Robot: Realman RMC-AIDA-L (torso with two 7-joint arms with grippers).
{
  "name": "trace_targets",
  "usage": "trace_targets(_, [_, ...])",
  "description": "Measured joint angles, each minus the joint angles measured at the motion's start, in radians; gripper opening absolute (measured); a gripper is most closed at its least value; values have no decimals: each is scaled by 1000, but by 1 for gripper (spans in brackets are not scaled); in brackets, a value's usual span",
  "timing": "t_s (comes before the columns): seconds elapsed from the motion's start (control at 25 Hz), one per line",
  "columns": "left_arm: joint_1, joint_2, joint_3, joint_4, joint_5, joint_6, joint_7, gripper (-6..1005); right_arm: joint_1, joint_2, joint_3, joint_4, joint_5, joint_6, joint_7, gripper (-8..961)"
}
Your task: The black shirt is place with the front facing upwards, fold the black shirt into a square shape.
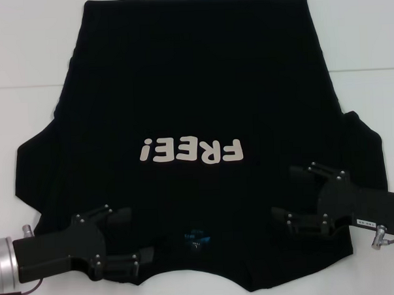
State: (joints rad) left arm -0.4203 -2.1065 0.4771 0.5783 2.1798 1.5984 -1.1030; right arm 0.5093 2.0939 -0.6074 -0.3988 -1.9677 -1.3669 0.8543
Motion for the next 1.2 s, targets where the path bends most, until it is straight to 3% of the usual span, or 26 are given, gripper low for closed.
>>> trace_targets(0.48, [-1, -1, -9, 0, 0, -18, -19, 952, 2, 0, 2, 0, 4, 0, 1, 945])
trace_targets(0.64, [-21, 11, -111, 8, -7, -9, -210, 951, 2, 0, 9, 0, 6, -3, 9, 945])
trace_targets(0.76, [-60, 67, -174, 13, -13, -9, -511, 951, 1, 0, 11, 0, 6, -9, 11, 945])
trace_targets(0.92, [-112, 184, -180, -49, -9, -22, -807, 951, 1, 1, 11, 1, 6, -11, 13, 945])
trace_targets(1.0, [-132, 228, -165, -64, -3, -37, -918, 951, 2, 1, 11, 2, 6, -12, 13, 945])
trace_targets(1.08, [-143, 258, -137, -64, 7, -73, -1034, 951, 2, 1, 10, 2, 6, -13, 14, 945])
trace_targets(1.2, [-148, 268, -119, -58, 57, -173, -1170, 951, 3, 2, 4, 2, 6, -13, 14, 945])
